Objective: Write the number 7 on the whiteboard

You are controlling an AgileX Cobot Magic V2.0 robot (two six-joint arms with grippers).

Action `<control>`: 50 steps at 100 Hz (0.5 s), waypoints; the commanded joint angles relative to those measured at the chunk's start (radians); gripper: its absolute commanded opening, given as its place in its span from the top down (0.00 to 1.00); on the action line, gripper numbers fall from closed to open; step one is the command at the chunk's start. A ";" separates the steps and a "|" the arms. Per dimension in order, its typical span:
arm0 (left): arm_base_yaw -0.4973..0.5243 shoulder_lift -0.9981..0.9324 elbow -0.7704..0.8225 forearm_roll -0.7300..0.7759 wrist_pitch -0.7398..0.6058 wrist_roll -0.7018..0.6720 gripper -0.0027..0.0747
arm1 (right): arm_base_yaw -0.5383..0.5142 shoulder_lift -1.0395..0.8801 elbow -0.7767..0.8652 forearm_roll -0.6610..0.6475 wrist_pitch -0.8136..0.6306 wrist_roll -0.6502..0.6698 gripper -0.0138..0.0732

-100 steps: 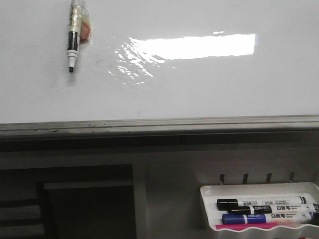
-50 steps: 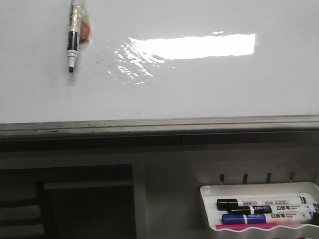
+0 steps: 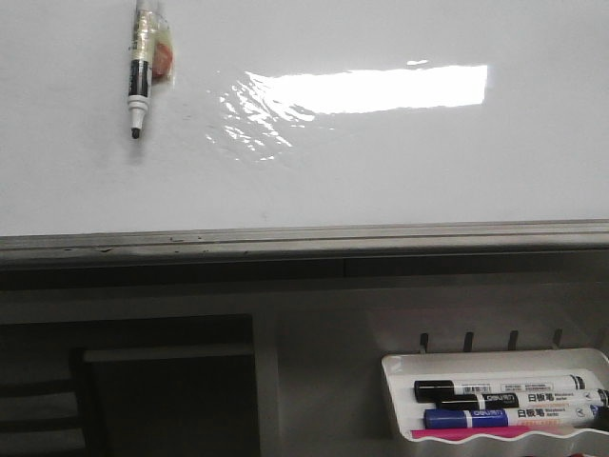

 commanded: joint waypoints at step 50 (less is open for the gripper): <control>-0.002 -0.030 0.034 -0.613 -0.086 -0.007 0.99 | 0.001 -0.019 0.028 0.640 -0.153 -0.003 0.91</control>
